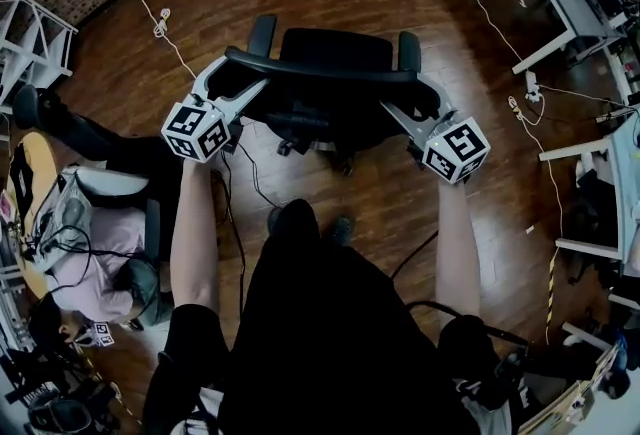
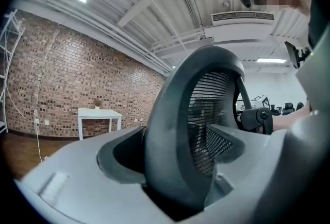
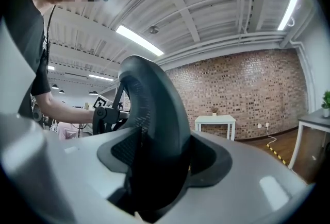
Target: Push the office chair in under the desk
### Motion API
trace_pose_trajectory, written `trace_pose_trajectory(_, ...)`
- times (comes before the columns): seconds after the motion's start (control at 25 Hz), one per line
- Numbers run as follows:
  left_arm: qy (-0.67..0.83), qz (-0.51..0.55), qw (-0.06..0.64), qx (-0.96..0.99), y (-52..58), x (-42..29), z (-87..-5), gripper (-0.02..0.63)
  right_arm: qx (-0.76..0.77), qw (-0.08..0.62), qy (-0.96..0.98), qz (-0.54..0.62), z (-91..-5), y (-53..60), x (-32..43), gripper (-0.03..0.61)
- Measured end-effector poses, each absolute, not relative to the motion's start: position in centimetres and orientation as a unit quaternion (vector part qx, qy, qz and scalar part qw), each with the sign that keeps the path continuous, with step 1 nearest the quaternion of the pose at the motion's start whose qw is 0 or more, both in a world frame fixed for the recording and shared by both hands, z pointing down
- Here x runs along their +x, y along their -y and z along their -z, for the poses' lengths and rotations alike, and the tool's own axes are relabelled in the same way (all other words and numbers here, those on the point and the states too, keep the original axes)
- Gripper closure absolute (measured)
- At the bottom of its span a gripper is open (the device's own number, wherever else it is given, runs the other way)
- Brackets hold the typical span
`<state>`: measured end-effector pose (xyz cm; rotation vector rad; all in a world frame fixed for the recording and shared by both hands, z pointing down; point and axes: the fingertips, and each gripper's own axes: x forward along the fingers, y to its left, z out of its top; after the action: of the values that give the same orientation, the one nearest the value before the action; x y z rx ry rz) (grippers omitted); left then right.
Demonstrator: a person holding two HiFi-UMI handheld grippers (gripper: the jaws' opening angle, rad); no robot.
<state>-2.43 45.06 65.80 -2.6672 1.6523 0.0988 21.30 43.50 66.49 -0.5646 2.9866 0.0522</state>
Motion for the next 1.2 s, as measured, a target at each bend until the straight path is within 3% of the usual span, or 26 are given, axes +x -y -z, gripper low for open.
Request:
trace_pose_trajectory(0.96, -0.526, -0.066, -0.016, -0.848, -24.2, -12.6, -64.5, 0.172, -0.12, 0.027, -0.992, -0.018, -67.5, -17.8, 11.1, 0.311)
trace_pose_trajectory(1.2, -0.539, -0.061, -0.018, -0.84, -16.9, -10.3, -63.5, 0.172, -0.082, 0.027, -0.996, -0.009, -66.1, -10.0, 12.9, 0.314)
